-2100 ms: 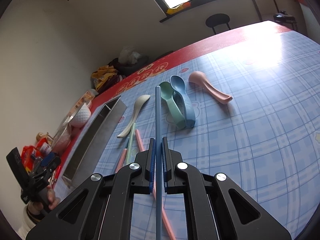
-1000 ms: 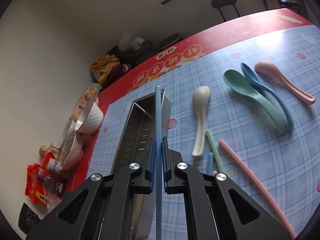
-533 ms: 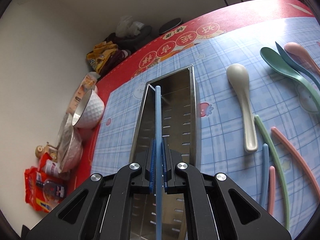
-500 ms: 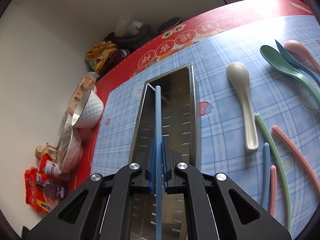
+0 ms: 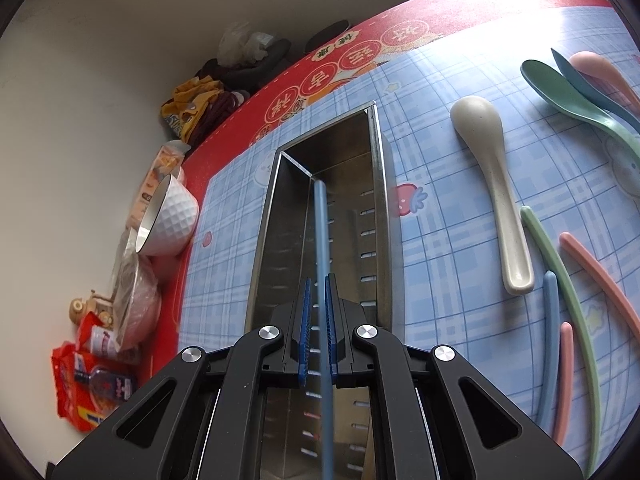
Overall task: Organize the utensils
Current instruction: 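Lower the blue chopstick into the steel tray and open the right gripper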
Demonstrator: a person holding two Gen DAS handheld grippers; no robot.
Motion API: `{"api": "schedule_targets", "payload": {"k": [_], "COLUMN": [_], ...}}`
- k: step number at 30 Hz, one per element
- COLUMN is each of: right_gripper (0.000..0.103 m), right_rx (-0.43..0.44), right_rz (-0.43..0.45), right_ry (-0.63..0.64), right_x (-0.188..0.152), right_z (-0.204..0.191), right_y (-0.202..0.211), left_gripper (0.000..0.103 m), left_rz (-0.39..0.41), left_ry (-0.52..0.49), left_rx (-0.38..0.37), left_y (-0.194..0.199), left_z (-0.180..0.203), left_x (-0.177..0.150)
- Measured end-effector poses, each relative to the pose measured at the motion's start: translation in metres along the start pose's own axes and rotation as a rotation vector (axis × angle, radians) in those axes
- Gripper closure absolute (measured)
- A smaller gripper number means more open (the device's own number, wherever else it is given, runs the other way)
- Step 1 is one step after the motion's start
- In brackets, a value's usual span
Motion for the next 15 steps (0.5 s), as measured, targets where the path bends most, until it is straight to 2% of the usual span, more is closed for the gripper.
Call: {"api": "schedule_targets", "payload": {"k": [8,12,15], "right_gripper": [0.095,0.095,0.095], "right_rx": [0.019,-0.004,-0.049], "right_rz": [0.027,0.065,0.098], "right_ry": [0.037,0.131,0.253], "right_x": [0.005,0.01,0.012], "right_z": [0.008,0.015,0.022], "right_y": [0.024,0.05,0.074], "left_gripper": [0.006,0.006,0.006], "left_rz": [-0.003,-0.005,-0.01], "left_ry": [0.001,-0.005,-0.008], "left_rx": [0.002,0.008,0.018], "left_y": [-0.003,-0.004,-0.005], "left_z": [-0.002,0.0,-0.001], "left_x": [0.0,0.0,0.0]}}
Point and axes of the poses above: each gripper's, at about its wrist camera, not at the fingertips, and y roughly against the way its jaws point, z to its right, x to its top, the point moved 6 cm from there along -y, roughly the way its jaws point, and after that the axes turned 12 degrees about x, right-handed, at the moved point
